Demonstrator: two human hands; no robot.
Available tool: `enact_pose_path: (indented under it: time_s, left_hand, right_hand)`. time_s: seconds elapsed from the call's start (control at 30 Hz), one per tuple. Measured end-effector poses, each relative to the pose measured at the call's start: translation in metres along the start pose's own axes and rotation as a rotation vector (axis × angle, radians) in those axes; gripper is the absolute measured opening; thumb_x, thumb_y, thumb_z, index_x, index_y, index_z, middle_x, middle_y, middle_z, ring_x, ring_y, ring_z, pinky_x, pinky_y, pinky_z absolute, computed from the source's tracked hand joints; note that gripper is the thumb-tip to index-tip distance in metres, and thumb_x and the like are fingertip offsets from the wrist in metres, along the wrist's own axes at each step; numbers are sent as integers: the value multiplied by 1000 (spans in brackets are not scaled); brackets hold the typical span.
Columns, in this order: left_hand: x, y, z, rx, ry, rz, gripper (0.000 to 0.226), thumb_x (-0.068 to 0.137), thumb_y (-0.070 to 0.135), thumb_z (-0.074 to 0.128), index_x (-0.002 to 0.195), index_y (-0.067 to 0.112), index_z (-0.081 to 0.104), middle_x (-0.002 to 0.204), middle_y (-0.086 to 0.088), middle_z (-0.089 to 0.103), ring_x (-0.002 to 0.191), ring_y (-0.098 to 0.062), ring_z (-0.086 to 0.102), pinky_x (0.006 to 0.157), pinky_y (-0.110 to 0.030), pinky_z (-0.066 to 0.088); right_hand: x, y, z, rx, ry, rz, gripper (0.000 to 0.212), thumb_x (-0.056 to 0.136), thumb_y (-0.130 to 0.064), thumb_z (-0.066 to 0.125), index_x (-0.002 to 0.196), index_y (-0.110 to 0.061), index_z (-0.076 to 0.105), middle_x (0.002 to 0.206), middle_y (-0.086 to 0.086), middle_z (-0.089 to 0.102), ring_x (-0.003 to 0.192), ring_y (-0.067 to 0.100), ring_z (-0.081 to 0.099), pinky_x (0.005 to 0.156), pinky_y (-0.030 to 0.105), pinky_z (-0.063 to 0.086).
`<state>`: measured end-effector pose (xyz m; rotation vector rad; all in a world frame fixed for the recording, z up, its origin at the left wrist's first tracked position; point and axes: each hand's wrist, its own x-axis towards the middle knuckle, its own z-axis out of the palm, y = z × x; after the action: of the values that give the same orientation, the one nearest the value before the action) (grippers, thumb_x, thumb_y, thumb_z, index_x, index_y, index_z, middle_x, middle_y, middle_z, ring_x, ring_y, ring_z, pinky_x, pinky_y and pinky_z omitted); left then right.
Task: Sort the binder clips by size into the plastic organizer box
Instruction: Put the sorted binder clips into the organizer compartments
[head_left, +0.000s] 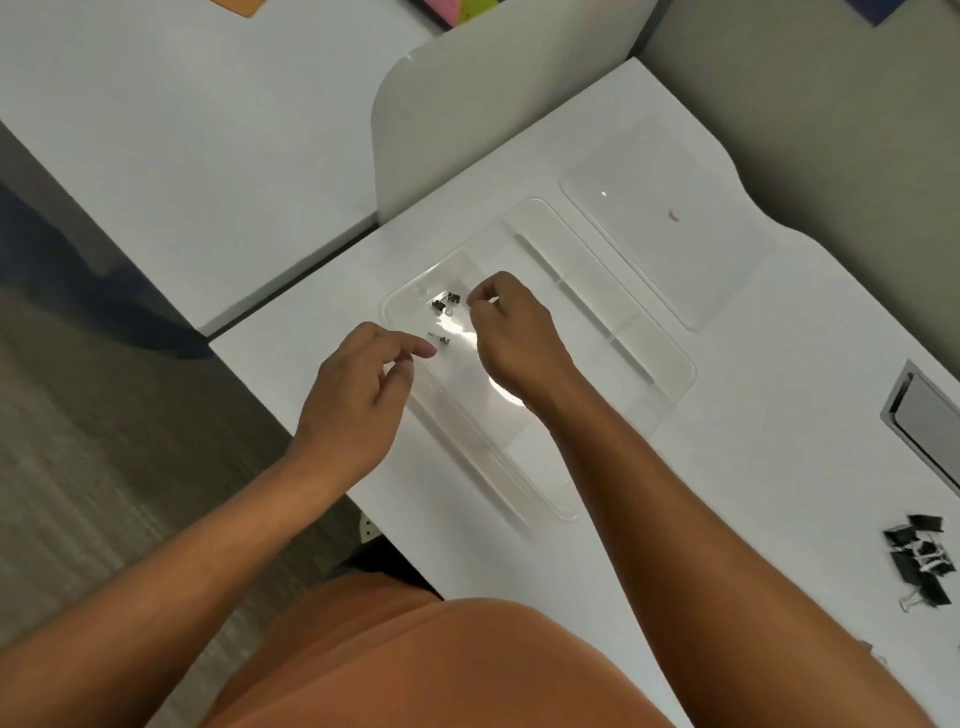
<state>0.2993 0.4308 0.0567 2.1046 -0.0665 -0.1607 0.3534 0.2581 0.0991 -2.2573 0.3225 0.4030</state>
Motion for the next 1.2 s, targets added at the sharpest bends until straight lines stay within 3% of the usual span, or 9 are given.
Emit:
enact_pose_path:
  time_s: [0.1, 0.23, 0.37, 0.47, 0.53, 0.7, 0.9, 1.07, 1.2]
  left_hand:
    - [-1, 0, -3, -3, -2, -8, 27, 107, 14, 53, 116, 34, 70, 110, 11, 60, 75, -3, 58, 71, -20, 49]
    - [0, 6, -2, -6, 1, 15, 26, 106, 16, 55, 116, 35, 70, 108, 12, 59, 71, -9, 57, 69, -23, 51]
    - [-4, 14, 3, -8, 2, 39, 25, 106, 15, 56, 116, 31, 72, 107, 13, 59, 71, -8, 57, 68, -19, 48]
    - [-12, 21, 10, -25, -8, 64, 24, 105, 14, 57, 115, 30, 72, 107, 15, 58, 69, -8, 57, 67, -14, 45]
    - [-21, 29, 20, -31, -39, 94, 22, 104, 13, 58, 114, 28, 72, 105, 15, 58, 67, -8, 58, 67, -11, 44]
    - [-49, 55, 60, -14, -173, 207, 22, 100, 12, 63, 110, 30, 72, 101, 17, 60, 67, -15, 60, 66, -15, 45]
    - [-89, 96, 127, 17, -417, 338, 19, 100, 17, 63, 107, 32, 71, 97, 17, 61, 71, -13, 61, 65, -10, 39]
    - [-124, 124, 201, 123, -634, 445, 18, 100, 19, 62, 110, 31, 71, 96, 16, 64, 79, -10, 63, 73, -26, 52]
    - [-160, 140, 265, 233, -797, 485, 20, 100, 22, 61, 115, 33, 69, 99, 17, 64, 85, -6, 63, 79, -31, 55]
  right_hand:
    - [7, -9, 3, -82, -12, -57, 29, 101, 1, 42, 114, -16, 62, 101, 0, 64, 78, 11, 58, 55, 16, 42]
    - [16, 2, 4, -172, 13, -128, 50, 93, 11, 48, 131, -18, 66, 125, 3, 70, 108, 18, 66, 76, 19, 47]
    - [2, 17, -3, -140, 125, -173, 55, 94, 11, 51, 137, -20, 65, 134, -2, 69, 120, 14, 65, 95, 19, 47]
    - [-33, 36, -9, 107, 290, -184, 42, 97, 5, 48, 124, -20, 70, 119, -8, 74, 106, 7, 71, 94, 26, 57]
    - [-66, 56, -12, 249, 337, -137, 33, 97, 0, 51, 113, -21, 71, 106, -10, 75, 95, 9, 74, 84, 33, 62]
    - [-150, 121, -19, 389, 402, 56, 31, 97, 2, 53, 104, -22, 72, 97, -7, 75, 83, 17, 75, 66, 29, 60]
    - [-224, 200, -43, 505, 536, 214, 32, 98, 4, 54, 102, -22, 71, 95, -5, 75, 80, 19, 75, 65, 33, 60]
    - [-279, 267, -71, 575, 640, 266, 30, 98, 2, 55, 109, -23, 69, 98, -5, 75, 82, 19, 75, 68, 34, 61]
    - [-328, 326, -94, 596, 725, 330, 31, 98, -1, 57, 110, -28, 68, 99, -8, 74, 86, 16, 74, 73, 33, 60]
